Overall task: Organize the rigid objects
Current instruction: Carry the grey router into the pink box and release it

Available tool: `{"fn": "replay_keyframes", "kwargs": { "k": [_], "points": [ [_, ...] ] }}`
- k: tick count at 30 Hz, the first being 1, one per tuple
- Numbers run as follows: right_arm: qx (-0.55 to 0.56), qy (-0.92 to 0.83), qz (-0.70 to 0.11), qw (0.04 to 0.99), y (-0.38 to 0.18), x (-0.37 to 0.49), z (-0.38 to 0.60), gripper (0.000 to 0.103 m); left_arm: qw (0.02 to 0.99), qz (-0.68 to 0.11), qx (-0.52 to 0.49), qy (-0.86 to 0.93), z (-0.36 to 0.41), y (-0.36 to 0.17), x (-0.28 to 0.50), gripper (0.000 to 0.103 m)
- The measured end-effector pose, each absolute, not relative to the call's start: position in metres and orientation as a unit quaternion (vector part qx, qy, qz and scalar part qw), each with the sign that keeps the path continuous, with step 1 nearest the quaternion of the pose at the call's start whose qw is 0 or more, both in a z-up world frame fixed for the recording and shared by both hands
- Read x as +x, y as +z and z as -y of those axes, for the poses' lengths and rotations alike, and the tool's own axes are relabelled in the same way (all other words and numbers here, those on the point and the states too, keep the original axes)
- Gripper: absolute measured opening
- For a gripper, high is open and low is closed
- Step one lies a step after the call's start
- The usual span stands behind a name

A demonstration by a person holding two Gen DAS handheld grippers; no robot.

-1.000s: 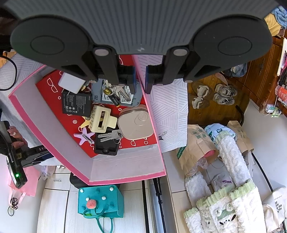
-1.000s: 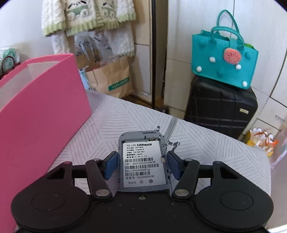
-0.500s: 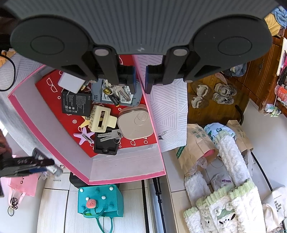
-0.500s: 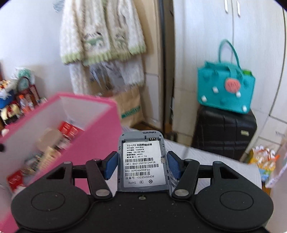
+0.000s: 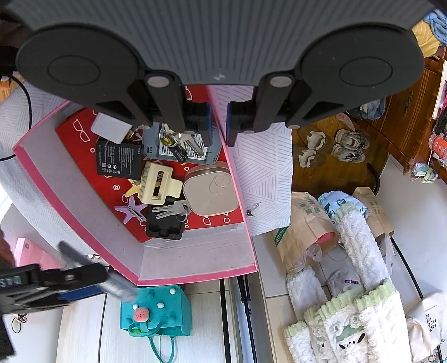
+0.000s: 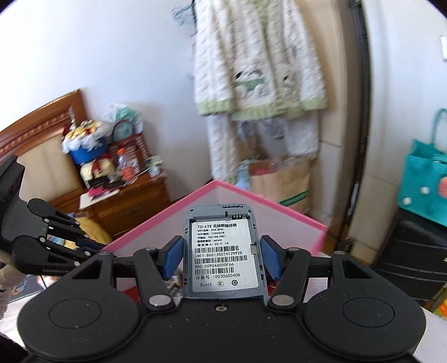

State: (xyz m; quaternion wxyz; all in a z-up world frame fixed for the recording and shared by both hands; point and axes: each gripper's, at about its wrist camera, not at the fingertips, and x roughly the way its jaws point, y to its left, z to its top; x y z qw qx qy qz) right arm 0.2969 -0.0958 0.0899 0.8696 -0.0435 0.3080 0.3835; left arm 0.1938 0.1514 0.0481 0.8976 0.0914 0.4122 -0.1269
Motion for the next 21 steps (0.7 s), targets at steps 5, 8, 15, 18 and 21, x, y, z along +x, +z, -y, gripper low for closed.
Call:
{"fn": "replay_keyframes", "kwargs": {
  "k": [5,8,15,18,21],
  "points": [
    [-0.052,0.4,-0.381,0.832,0.074,0.333,0.05,0.065,0.899,-0.411,0.092,-0.124,-0.15,0.047,0.193,0.009],
    [-0.06,0.394,-0.424,0.813,0.058,0.353,0.025,0.065,0.9,-0.409,0.092,-0.121,-0.15,0.047,0.192,0.009],
    [-0.096,0.368,-0.474,0.794,0.032,0.382,-0.01,0.065,0.9,-0.409,0.087,-0.122,-0.152,0.048,0.193,0.009],
    [-0.11,0.358,-0.461,0.804,0.028,0.382,-0.016,0.066,0.9,-0.409,0.084,-0.124,-0.152,0.047,0.193,0.009],
    [-0.099,0.361,-0.443,0.815,0.036,0.369,-0.009,0.066,0.901,-0.408,0.082,-0.126,-0.153,0.047,0.193,0.009]
  ]
}}
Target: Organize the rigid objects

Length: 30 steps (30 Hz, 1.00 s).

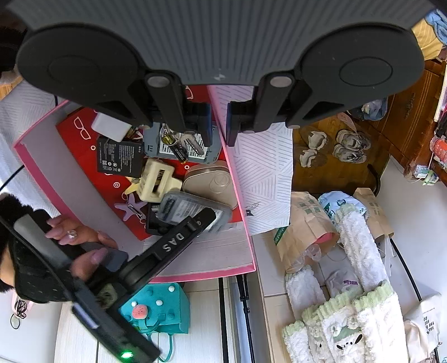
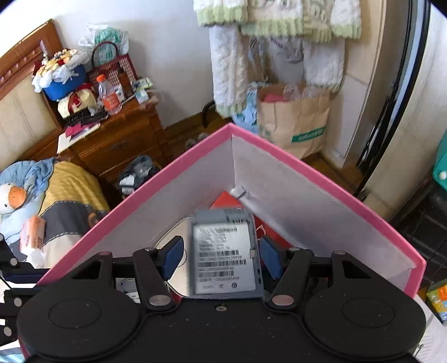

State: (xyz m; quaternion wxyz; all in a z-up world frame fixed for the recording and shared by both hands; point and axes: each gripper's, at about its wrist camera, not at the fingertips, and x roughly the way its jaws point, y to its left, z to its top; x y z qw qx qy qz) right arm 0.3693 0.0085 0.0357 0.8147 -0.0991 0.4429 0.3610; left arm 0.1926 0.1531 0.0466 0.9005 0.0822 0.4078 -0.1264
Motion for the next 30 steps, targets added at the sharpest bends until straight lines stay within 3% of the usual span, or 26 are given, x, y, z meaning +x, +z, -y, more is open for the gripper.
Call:
{"fn": "replay_keyframes", "kwargs": {
  "k": [12,23,30],
  "points": [
    [-0.052,0.357,-0.369,0.857,0.092,0.267,0.059,0.072,0.901,-0.402,0.086,-0.137,-0.155,0.045,0.191,0.009],
    [0.016,0.307,-0.331,0.892,0.088,0.193,0.113,0.073,0.902,-0.398,0.107,-0.126,-0.15,0.048,0.186,0.009],
    [0.034,0.3,-0.304,0.904,0.098,0.169,0.126,0.074,0.915,-0.364,0.122,-0.122,-0.144,0.08,0.151,0.009]
  ]
}}
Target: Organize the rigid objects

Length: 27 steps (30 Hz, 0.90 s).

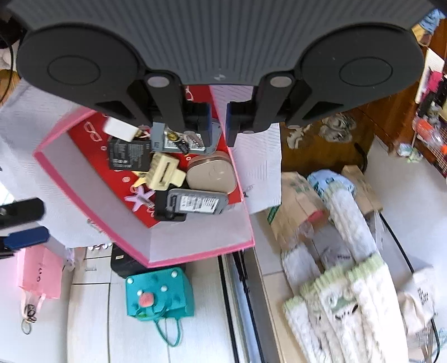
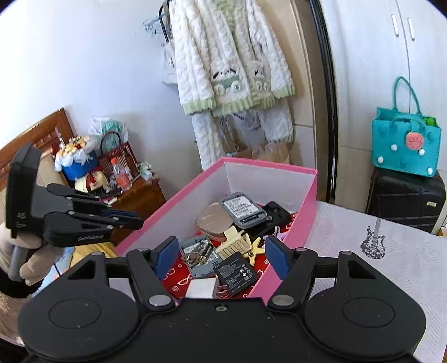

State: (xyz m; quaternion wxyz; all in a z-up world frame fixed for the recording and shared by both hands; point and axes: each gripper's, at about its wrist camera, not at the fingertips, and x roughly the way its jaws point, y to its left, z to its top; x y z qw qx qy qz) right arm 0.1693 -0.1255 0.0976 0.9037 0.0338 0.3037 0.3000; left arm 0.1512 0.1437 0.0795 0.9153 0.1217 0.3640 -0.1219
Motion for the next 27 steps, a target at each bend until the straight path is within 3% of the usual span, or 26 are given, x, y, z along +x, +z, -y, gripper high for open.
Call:
{"fn": "replay_keyframes", "kwargs": {
  "k": [8,11,13,15,17,19,27],
  "points": [
    [0.027,0.296,-0.284,0.912,0.108,0.144,0.129,0.079,0.918,-0.351,0.124,-0.133,-0.123,0.092,0.114,0.01],
    [0.017,0.283,-0.286,0.916,0.111,0.135,0.132,0.088,0.92,-0.346,0.128,-0.136,-0.114,0.094,0.103,0.01],
    [0.009,0.261,-0.289,0.921,0.113,0.129,0.133,0.101,0.92,-0.344,0.126,-0.139,-0.109,0.096,0.099,0.01],
    [-0.003,0.221,-0.303,0.927,0.115,0.127,0.132,0.103,0.92,-0.345,0.122,-0.142,-0.105,0.097,0.094,0.011],
    [-0.026,0.187,-0.313,0.931,0.116,0.125,0.131,0.103,0.92,-0.347,0.116,-0.142,-0.102,0.098,0.092,0.02],
    [-0.047,0.167,-0.319,0.932,0.116,0.121,0.134,0.103,0.92,-0.348,0.109,-0.142,-0.098,0.099,0.09,0.045],
    [0.057,0.141,-0.254,0.955,0.119,0.086,0.183,0.103,0.926,-0.341,0.075,-0.141,-0.087,0.102,0.079,0.09]
  ]
}}
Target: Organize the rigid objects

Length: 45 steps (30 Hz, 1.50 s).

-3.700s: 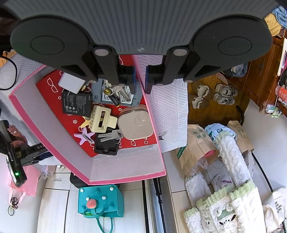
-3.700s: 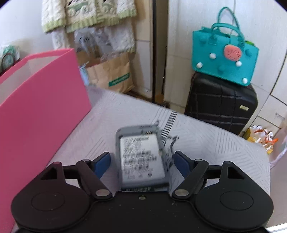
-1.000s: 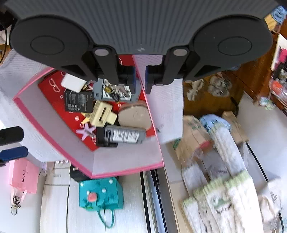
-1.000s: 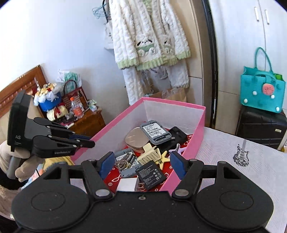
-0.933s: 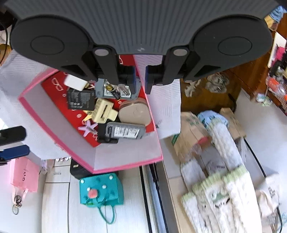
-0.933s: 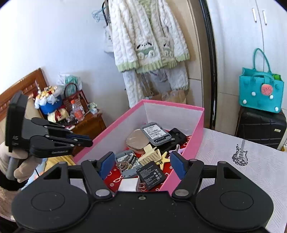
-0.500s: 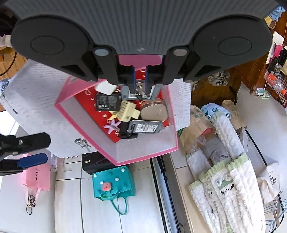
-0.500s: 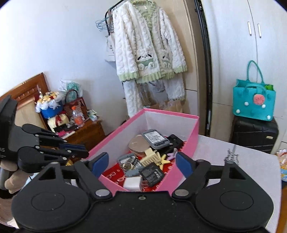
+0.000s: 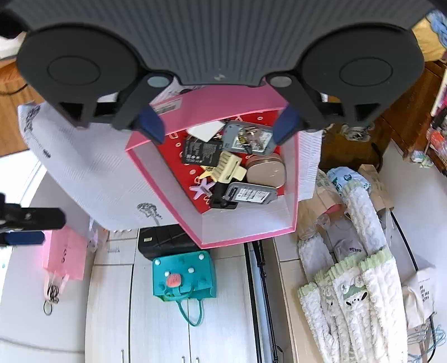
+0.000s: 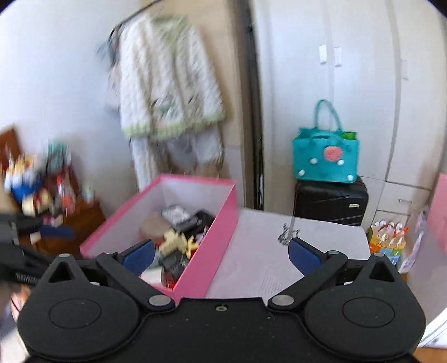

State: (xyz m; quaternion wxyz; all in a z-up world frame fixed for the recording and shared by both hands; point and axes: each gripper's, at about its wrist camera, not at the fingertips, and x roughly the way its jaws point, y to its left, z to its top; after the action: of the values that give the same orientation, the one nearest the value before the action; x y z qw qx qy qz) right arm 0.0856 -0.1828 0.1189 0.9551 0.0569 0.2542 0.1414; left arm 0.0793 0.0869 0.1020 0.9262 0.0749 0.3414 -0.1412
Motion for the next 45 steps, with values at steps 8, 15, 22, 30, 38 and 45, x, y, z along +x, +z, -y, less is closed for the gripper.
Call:
{"fn": "replay_keyframes", "kwargs": {
  "k": [8,15,22,30,38,45],
  "points": [
    [0.049,0.102,-0.274,0.955,0.107,0.069,0.182,0.103,0.926,-0.354,0.059,-0.118,-0.072,0.096,0.075,0.101],
    [0.026,0.084,-0.278,0.957,0.104,0.06,0.17,0.103,0.932,-0.343,0.032,-0.109,-0.064,0.095,0.065,0.101],
    [0.021,0.061,-0.268,0.961,0.104,0.049,0.166,0.103,0.929,-0.356,0.027,-0.098,-0.058,0.094,0.058,0.102],
    [0.015,0.041,-0.27,0.962,0.097,0.046,0.166,0.103,0.925,-0.369,0.026,-0.089,-0.056,0.086,0.056,0.102],
    [0.018,0.041,-0.265,0.963,0.097,0.042,0.169,0.103,0.928,-0.366,0.027,-0.07,-0.053,0.081,0.059,0.102],
    [0.019,0.036,-0.262,0.964,0.095,0.04,0.172,0.103,0.928,-0.364,0.026,-0.073,-0.05,0.08,0.059,0.102]
  ]
}}
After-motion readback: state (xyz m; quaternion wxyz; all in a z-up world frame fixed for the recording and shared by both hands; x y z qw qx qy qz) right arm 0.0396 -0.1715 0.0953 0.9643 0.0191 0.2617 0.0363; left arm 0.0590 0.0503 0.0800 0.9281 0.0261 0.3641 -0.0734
